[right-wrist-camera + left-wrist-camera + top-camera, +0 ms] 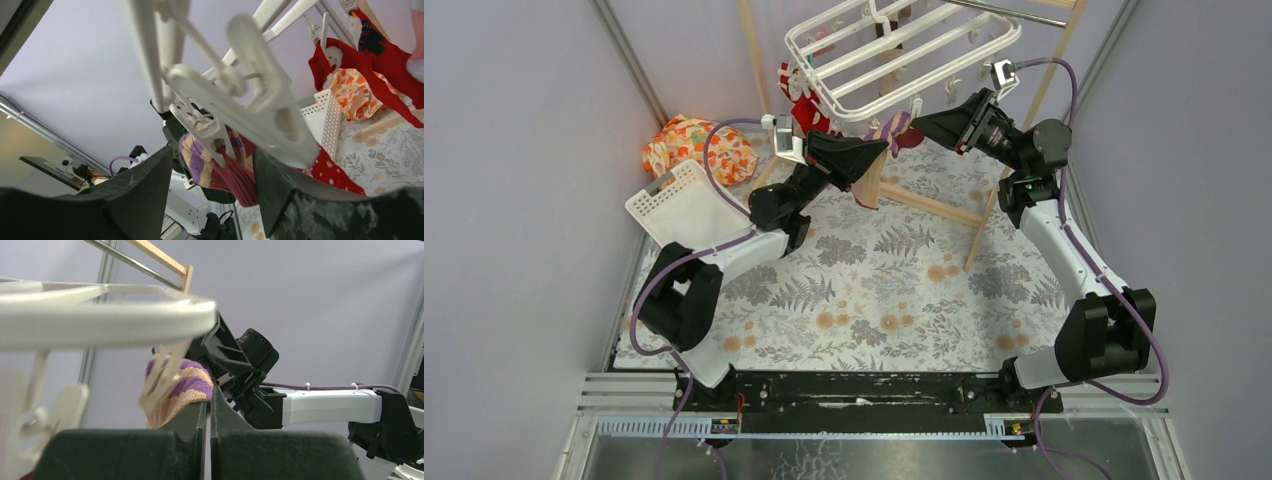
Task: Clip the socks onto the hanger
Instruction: Clamp the sock onto the hanger.
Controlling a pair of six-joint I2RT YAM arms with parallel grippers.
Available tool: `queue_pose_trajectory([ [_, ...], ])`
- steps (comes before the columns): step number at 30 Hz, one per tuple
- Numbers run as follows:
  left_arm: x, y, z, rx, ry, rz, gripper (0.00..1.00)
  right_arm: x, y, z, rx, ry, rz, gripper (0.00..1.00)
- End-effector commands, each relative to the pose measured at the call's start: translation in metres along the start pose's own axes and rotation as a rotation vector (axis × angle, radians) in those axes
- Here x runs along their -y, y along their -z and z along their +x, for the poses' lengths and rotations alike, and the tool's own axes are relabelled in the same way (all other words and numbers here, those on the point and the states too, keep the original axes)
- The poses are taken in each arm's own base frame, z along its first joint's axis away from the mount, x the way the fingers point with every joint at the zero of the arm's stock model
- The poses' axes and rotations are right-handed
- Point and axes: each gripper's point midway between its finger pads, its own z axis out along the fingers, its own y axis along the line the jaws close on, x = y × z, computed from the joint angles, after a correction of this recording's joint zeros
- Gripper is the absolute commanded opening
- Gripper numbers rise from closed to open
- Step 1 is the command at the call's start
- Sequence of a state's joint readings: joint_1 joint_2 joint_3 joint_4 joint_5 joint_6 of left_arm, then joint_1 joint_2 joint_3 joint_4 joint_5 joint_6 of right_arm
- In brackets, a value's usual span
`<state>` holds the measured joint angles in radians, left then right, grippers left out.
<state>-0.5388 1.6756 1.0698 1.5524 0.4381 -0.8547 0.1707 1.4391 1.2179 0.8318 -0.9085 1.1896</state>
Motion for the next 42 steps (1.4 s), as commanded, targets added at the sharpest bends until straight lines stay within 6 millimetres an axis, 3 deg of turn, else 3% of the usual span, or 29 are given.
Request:
queue_pose_trajectory([
  [1, 0.016, -0.001, -0.016, 0.055, -0.055, 0.039, 0.0, -0.024, 0.0, -0.001, -0.021, 0.063, -0.075, 0.69],
  [11, 0.014, 0.011, -0.003, 0.012, -0.022, 0.024, 0.0, -0.022, 0.001, -0.003, -0.005, 0.08, -0.062, 0.74],
  [12, 0.015, 0.014, 0.001, -0.001, -0.012, 0.024, 0.03, -0.022, 0.002, -0.003, -0.002, 0.084, -0.06, 0.76],
  [15, 0.016, 0.025, 0.015, -0.044, 0.012, 0.017, 0.51, -0.022, 0.002, -0.003, -0.004, 0.09, -0.059, 0.79],
  [16, 0.017, 0.028, 0.019, -0.063, 0.018, 0.025, 0.81, -0.022, 0.002, -0.002, -0.006, 0.091, -0.059, 0.8],
  [17, 0.019, 0.03, 0.023, -0.08, 0.026, 0.033, 0.94, -0.022, 0.001, -0.002, -0.011, 0.096, -0.06, 0.81],
  [18, 0.02, 0.032, 0.026, -0.096, 0.033, 0.035, 0.98, -0.023, 0.001, -0.002, -0.022, 0.101, -0.061, 0.82],
  [22, 0.025, 0.042, 0.033, -0.129, 0.041, 0.026, 0.99, -0.02, 0.002, 0.0, -0.036, 0.112, -0.032, 0.84],
  [30, 0.035, 0.069, 0.048, -0.212, 0.087, -0.009, 0.99, 0.034, 0.018, 0.015, -0.049, 0.145, 0.223, 0.85],
  [34, 0.032, 0.08, 0.058, -0.263, 0.089, -0.053, 0.99, 0.045, 0.027, 0.025, -0.049, 0.156, 0.271, 0.86],
  [37, 0.027, 0.089, 0.064, -0.306, 0.077, -0.113, 0.99, 0.052, 0.036, 0.028, -0.044, 0.189, 0.333, 0.87],
  [42, 0.001, 0.111, 0.071, -0.377, 0.05, -0.337, 0.99, 0.058, 0.049, 0.033, -0.044, 0.23, 0.408, 0.87],
])
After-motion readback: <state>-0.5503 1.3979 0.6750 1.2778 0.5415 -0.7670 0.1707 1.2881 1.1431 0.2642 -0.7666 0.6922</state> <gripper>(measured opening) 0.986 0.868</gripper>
